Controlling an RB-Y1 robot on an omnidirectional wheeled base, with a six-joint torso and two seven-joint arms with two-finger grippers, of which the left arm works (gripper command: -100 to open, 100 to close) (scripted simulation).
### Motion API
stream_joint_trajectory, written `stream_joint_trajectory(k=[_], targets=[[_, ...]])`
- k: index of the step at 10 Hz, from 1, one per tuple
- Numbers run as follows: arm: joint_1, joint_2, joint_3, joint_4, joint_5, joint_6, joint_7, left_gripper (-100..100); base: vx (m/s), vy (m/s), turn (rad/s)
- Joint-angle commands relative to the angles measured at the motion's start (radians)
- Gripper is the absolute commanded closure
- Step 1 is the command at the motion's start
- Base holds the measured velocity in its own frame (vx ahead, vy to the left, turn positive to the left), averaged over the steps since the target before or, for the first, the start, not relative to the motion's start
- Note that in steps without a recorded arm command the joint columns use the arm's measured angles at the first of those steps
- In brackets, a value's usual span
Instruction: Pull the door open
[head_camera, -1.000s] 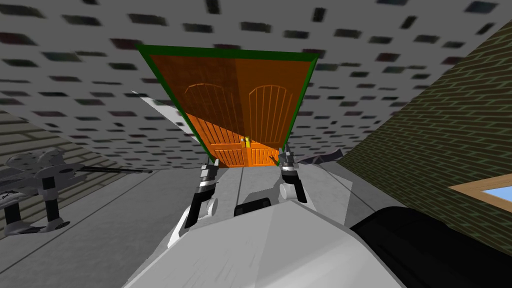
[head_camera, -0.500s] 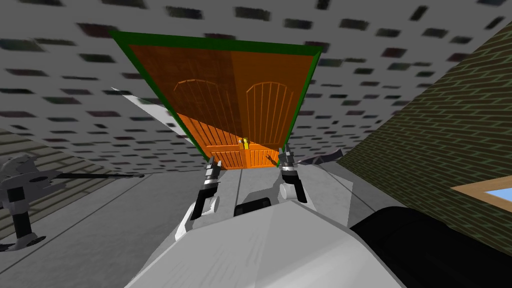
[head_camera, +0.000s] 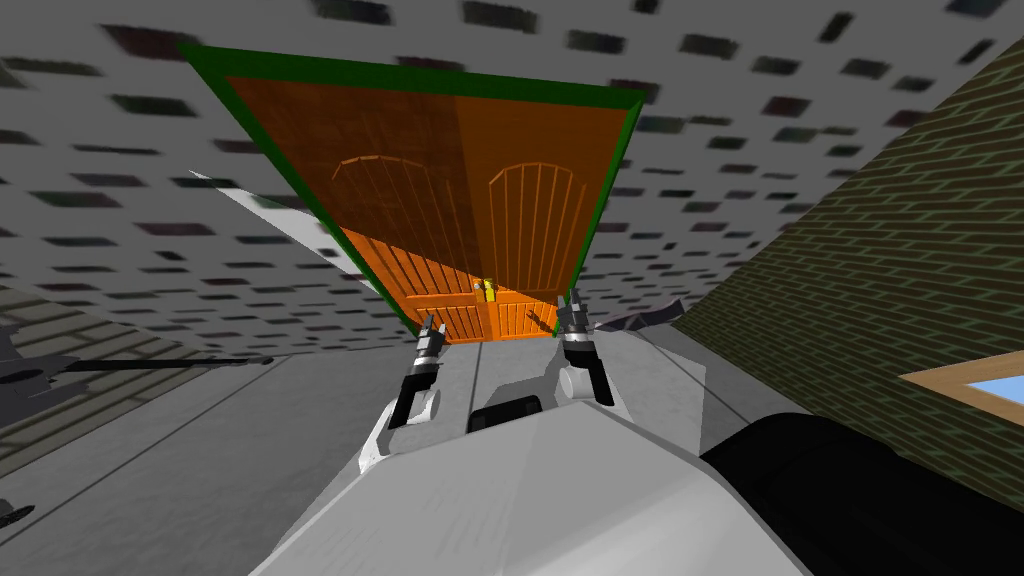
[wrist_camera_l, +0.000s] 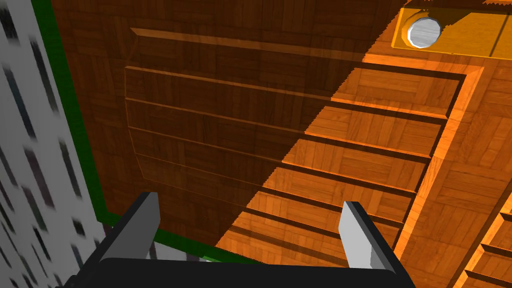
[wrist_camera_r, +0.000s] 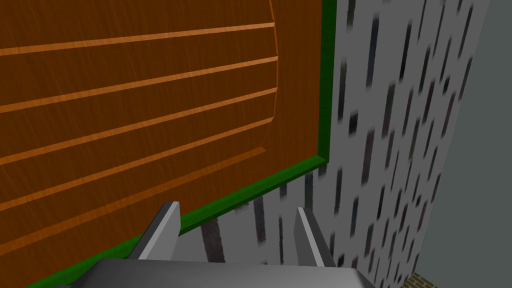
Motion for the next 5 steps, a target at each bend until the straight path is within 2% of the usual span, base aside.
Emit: stream_joint_trajectory(k=[1, 3, 4, 5], targets=[[-0.015, 0.001, 0.000, 0.033, 0.000, 0.009, -0.002, -100, 0.090, -0.036, -0.032], [-0.036, 0.006, 0.001, 0.074, 0.002, 0.020, -0.001, -100, 0.113, -0.024, -0.033], [-0.058, 0.010, 0.003, 0.115, 0.004, 0.030, -0.001, -100, 0.166, -0.024, -0.059], [-0.068, 0.012, 0.004, 0.135, 0.005, 0.035, -0.001, -100, 0.150, -0.033, -0.048]])
